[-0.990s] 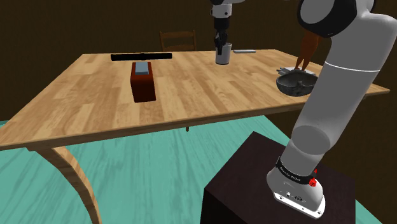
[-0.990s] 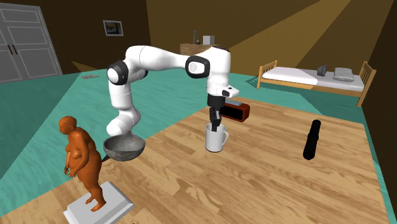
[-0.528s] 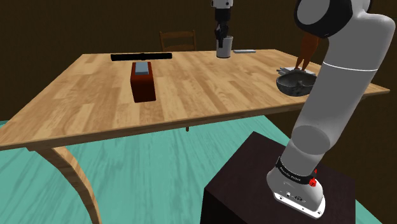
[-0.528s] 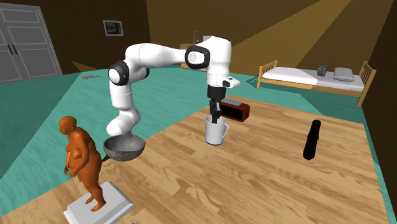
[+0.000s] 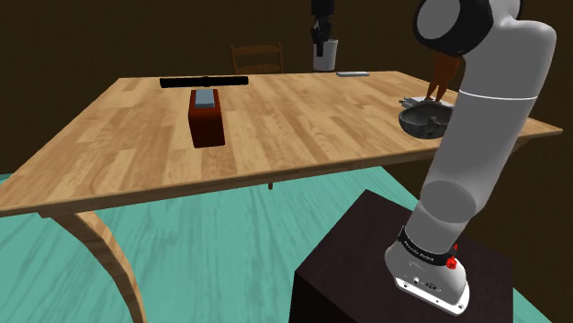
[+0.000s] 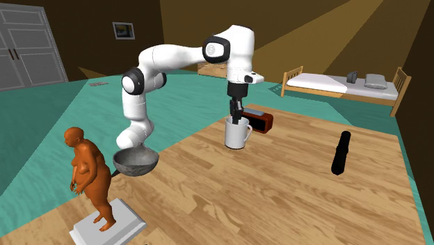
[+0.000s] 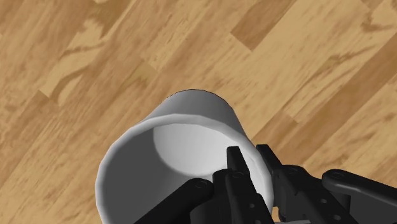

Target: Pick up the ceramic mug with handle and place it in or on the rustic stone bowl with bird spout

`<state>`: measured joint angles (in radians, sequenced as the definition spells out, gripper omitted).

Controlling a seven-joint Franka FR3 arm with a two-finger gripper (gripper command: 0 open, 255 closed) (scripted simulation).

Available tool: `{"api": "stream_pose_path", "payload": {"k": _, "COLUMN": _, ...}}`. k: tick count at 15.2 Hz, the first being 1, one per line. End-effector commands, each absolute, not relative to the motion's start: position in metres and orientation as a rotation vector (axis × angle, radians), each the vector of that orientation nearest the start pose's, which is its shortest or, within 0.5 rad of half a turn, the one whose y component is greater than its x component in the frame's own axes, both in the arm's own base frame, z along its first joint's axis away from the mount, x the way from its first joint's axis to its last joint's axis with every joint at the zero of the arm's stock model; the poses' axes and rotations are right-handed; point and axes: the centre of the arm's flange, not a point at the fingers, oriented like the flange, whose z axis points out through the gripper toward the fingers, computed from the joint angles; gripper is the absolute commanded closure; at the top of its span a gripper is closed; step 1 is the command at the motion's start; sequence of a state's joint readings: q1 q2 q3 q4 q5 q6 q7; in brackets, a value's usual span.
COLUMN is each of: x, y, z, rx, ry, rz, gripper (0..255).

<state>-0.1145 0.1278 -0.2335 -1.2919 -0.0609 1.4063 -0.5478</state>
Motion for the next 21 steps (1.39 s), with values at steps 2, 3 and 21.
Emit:
{"api": "stream_pose_path", "payload": {"k": 2, "x": 0.54, "y": -0.192, "z": 0.685, "rx": -3.202, "ry": -0.308, "rz": 0.077, "gripper": 255}}
{"api": "stream_pose_path", "payload": {"k": 3, "x": 0.54, "y": -0.192, "z": 0.691, "rx": -3.202, "ry": -0.308, "rz": 0.077, "gripper": 255}}
{"api": "stream_pose_path", "payload": {"k": 21, "x": 0.33, "y": -0.207, "z": 0.711, "rx": -3.202, "ry": -0.308, "rz": 0.077, "gripper": 255}}
